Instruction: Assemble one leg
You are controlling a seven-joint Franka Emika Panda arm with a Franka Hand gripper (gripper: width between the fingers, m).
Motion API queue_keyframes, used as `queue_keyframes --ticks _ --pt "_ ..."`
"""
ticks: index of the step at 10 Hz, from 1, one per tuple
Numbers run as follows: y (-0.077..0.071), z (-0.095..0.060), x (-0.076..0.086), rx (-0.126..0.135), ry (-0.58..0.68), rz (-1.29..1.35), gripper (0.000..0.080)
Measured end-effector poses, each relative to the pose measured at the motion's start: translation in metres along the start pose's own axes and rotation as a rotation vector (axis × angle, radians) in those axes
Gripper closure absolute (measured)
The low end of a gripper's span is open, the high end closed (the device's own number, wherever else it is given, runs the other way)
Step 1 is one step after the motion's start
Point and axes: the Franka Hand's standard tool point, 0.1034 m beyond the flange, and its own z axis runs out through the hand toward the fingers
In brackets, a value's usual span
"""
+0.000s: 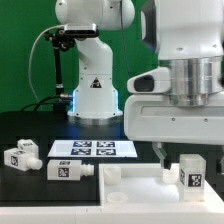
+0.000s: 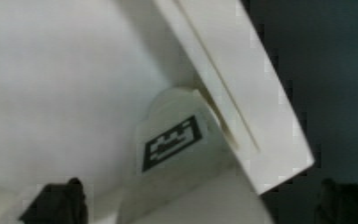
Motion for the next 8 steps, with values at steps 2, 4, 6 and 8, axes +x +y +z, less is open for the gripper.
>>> queue_keyframes --ticks 2,4,6,8 --pt "0.002 0.001 0.0 0.001 0.002 0.076 0.0173" --pt "0.005 0.0 0.002 -0.004 0.006 0.156 0.0344" --pt "0.011 0.0 0.004 -0.013 0.011 0.266 0.0491" --pt "0.021 -0.001 0.007 -0.025 0.01 0.384 0.0491"
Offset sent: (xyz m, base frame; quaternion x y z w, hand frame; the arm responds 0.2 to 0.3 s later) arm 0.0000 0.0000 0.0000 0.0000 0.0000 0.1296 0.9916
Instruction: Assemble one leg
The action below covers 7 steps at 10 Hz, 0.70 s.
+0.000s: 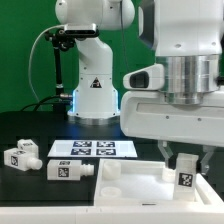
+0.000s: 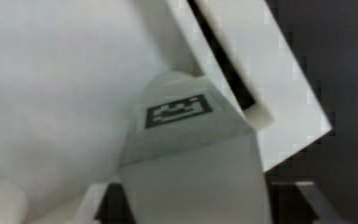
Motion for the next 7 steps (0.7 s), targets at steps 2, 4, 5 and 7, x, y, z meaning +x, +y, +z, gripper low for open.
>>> queue_keyframes --ticks 2,4,5,7 --pt "0.005 0.0 0.004 -0.006 0.003 0.061 0.0491" --pt "0.006 0.0 0.004 -0.007 0.003 0.055 0.0489" --pt "0.005 -0.001 0.004 -0.009 0.0 0.054 0.0489" --pt "-0.006 -0.018 0.007 -0.008 -0.012 0.043 0.0484"
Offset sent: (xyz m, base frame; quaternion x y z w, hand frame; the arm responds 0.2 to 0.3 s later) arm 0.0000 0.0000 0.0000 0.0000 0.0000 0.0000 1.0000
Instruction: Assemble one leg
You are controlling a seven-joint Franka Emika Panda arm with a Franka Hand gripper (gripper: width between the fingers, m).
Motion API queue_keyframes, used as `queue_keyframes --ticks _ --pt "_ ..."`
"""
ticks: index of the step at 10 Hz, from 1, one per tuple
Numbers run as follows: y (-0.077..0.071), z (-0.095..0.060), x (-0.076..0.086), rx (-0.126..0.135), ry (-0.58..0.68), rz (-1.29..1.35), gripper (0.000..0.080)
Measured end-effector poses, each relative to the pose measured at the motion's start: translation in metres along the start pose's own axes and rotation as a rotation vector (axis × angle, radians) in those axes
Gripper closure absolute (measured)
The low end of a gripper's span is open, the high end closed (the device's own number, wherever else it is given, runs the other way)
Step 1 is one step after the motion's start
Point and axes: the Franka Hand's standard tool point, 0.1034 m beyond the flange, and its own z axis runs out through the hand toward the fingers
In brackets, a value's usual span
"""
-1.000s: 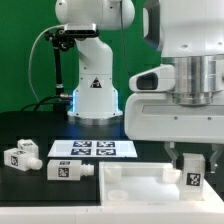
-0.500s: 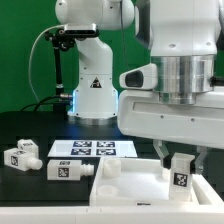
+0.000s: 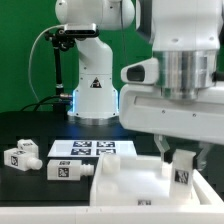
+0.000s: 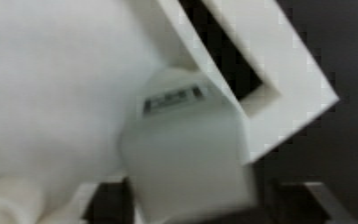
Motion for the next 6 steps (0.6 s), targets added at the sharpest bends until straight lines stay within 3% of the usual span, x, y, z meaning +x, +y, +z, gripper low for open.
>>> queue_keyframes --ticks 2,6 --pt "-0.008 -0.019 0.011 0.02 0.01 0.003 0.0188" --pt "-0.005 -0.021 0.016 0.025 0.016 0.008 0.0151"
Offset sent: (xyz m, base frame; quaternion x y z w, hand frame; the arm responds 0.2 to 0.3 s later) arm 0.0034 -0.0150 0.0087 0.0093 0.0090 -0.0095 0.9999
